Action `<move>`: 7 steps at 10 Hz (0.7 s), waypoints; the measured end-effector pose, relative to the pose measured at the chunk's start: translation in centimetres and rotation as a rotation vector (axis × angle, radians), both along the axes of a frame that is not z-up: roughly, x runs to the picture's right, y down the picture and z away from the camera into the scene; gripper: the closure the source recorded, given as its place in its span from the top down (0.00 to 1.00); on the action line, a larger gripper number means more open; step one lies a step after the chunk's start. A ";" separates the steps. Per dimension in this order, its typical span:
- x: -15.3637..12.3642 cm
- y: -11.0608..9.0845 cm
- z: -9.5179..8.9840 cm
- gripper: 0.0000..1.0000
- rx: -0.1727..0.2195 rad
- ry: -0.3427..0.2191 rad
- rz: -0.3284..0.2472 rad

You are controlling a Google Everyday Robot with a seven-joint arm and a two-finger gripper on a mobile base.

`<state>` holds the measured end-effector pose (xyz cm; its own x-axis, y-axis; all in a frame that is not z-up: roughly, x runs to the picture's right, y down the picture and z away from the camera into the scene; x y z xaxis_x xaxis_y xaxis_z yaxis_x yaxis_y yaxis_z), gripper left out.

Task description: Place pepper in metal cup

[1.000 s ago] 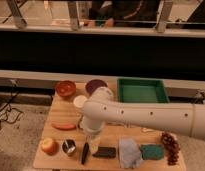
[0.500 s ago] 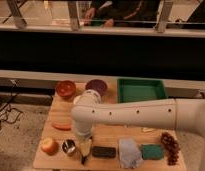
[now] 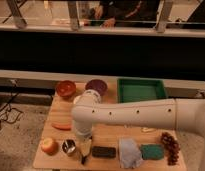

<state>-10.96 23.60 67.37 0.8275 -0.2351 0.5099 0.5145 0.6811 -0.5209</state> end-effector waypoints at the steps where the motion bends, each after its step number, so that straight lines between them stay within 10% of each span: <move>1: -1.0 -0.3 0.3 0.80 0.003 -0.004 -0.001; 7: -6.1 -2.8 2.8 0.80 0.029 -0.014 -0.027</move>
<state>-17.10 20.82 70.15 0.8134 -0.2725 0.5140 0.5403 0.6814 -0.4937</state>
